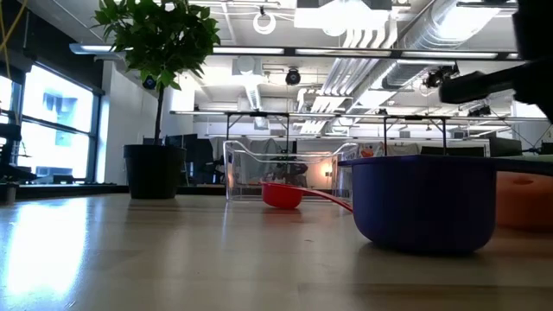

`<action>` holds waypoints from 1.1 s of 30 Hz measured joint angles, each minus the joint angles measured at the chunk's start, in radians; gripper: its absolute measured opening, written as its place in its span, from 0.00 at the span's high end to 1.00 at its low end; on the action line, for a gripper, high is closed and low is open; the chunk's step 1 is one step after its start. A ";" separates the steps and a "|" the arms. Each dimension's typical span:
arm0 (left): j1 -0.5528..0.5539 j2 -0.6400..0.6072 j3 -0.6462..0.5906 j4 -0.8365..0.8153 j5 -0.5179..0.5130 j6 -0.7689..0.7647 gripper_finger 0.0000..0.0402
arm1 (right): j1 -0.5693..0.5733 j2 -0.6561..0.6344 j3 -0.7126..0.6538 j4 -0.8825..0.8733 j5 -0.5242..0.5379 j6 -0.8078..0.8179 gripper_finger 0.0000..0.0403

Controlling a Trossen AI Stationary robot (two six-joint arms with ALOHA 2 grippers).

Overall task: Nest measuring cups in basket
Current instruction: Stack the green measuring cup on top of the orange measuring cup

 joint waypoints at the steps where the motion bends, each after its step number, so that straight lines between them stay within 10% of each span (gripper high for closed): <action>1: 0.000 0.000 0.000 0.000 0.000 0.000 0.78 | 0.009 0.000 0.000 0.001 -0.012 0.022 0.98; 33: 0.000 0.000 0.000 0.008 0.000 0.001 0.78 | 0.068 -0.106 0.000 -0.069 -0.023 0.410 0.76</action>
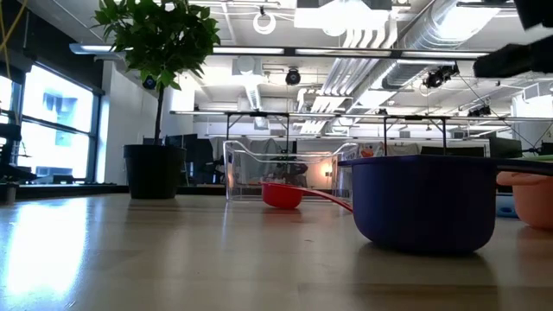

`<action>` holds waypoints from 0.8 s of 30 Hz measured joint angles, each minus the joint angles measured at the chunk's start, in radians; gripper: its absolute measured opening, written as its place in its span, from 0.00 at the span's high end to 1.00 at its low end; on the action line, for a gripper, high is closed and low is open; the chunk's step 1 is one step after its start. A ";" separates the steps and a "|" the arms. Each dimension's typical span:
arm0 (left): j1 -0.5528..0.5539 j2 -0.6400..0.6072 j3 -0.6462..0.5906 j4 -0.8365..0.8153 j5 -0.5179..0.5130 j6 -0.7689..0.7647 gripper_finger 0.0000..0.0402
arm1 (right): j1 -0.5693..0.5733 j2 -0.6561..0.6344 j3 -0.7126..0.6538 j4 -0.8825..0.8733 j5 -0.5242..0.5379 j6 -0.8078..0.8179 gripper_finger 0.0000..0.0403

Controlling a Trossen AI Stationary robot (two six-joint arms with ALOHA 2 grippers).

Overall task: Nest measuring cups in basket
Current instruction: Stack the green measuring cup on top of the orange measuring cup

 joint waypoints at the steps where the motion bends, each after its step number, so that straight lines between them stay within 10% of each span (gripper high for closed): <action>1: 0.000 0.000 0.000 0.000 0.000 0.000 0.78 | 0.000 -0.019 0.000 -0.002 0.000 0.038 0.76; 24: 0.008 0.000 0.000 -0.001 0.000 0.020 0.78 | 0.180 -0.240 0.000 0.095 0.465 1.523 0.76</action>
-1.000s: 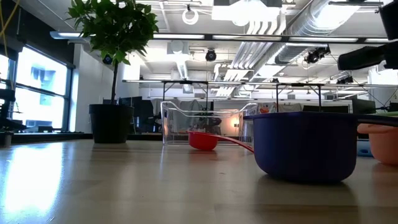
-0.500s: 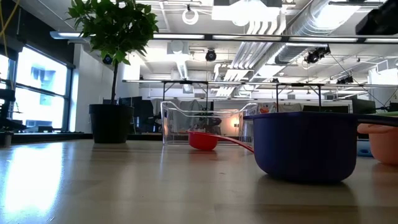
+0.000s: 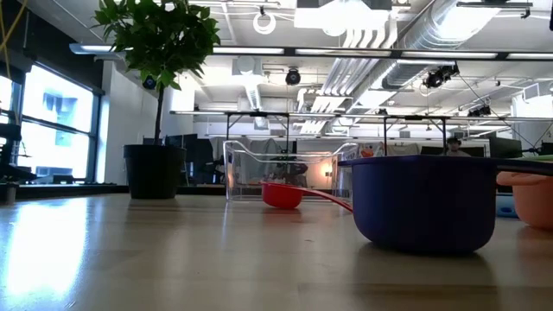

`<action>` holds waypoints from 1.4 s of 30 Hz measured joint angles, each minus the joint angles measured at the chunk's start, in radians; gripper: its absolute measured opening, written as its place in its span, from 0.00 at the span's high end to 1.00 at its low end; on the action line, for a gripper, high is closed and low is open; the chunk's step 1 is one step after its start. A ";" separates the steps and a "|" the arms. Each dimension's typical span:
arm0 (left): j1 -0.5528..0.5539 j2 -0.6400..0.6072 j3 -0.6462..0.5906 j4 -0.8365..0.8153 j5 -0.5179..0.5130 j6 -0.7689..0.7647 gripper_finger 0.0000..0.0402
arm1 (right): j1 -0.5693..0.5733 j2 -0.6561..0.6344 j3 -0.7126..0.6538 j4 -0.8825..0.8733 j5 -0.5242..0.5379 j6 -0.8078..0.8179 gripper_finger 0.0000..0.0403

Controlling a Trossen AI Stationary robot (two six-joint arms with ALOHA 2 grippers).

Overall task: Nest measuring cups in basket
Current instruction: Stack the green measuring cup on top of the orange measuring cup

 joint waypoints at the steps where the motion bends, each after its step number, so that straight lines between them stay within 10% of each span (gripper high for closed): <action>1: 0.000 0.000 0.000 0.000 0.000 0.015 0.78 | 0.025 0.000 0.000 -0.009 0.045 0.064 0.76; 9: 0.000 0.000 0.000 0.000 0.019 0.061 0.78 | 0.165 0.015 0.000 -0.061 0.225 0.467 0.76; 42: -0.001 0.000 0.000 -0.008 0.031 0.095 0.78 | 0.164 0.330 -0.001 0.248 0.101 0.462 0.76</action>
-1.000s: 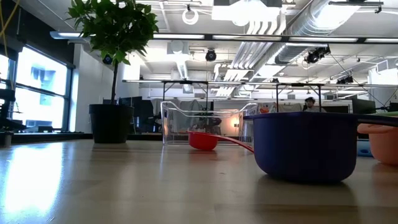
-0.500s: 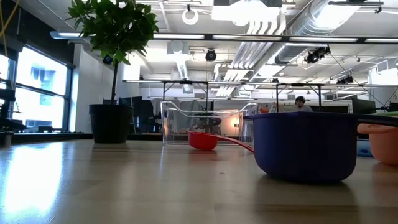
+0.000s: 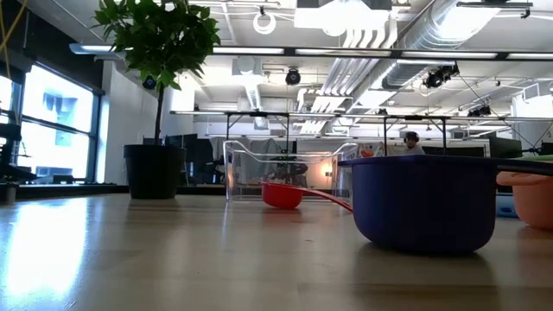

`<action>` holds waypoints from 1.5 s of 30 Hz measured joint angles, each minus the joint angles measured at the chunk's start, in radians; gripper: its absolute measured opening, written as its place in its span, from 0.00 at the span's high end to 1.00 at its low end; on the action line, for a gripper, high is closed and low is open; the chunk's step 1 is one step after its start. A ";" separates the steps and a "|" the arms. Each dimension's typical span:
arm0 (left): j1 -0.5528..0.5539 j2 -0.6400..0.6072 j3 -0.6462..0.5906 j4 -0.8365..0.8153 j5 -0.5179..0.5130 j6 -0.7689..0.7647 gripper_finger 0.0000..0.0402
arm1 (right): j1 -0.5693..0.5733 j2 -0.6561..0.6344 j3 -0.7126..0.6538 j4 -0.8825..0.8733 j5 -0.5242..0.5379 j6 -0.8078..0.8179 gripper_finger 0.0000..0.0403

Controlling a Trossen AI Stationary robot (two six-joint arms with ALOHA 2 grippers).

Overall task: Nest measuring cups in basket
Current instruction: Stack the green measuring cup on top of the orange measuring cup

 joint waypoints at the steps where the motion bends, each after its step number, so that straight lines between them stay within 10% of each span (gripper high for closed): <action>1: 0.000 0.000 0.000 0.000 0.000 0.000 0.78 | 0.000 0.000 0.000 0.004 -0.003 0.000 0.76; 14: 0.000 0.000 0.000 0.000 0.000 0.000 0.78 | -0.046 -0.020 0.000 -0.051 0.014 -0.015 0.76; 34: 0.000 0.000 0.000 0.040 -0.002 -0.007 0.78 | -0.023 -0.454 -0.002 -0.546 0.334 -0.023 0.76; 45: 0.000 0.000 0.000 0.061 -0.004 -0.011 0.78 | -0.004 -0.818 -0.372 -0.331 0.415 -0.020 0.76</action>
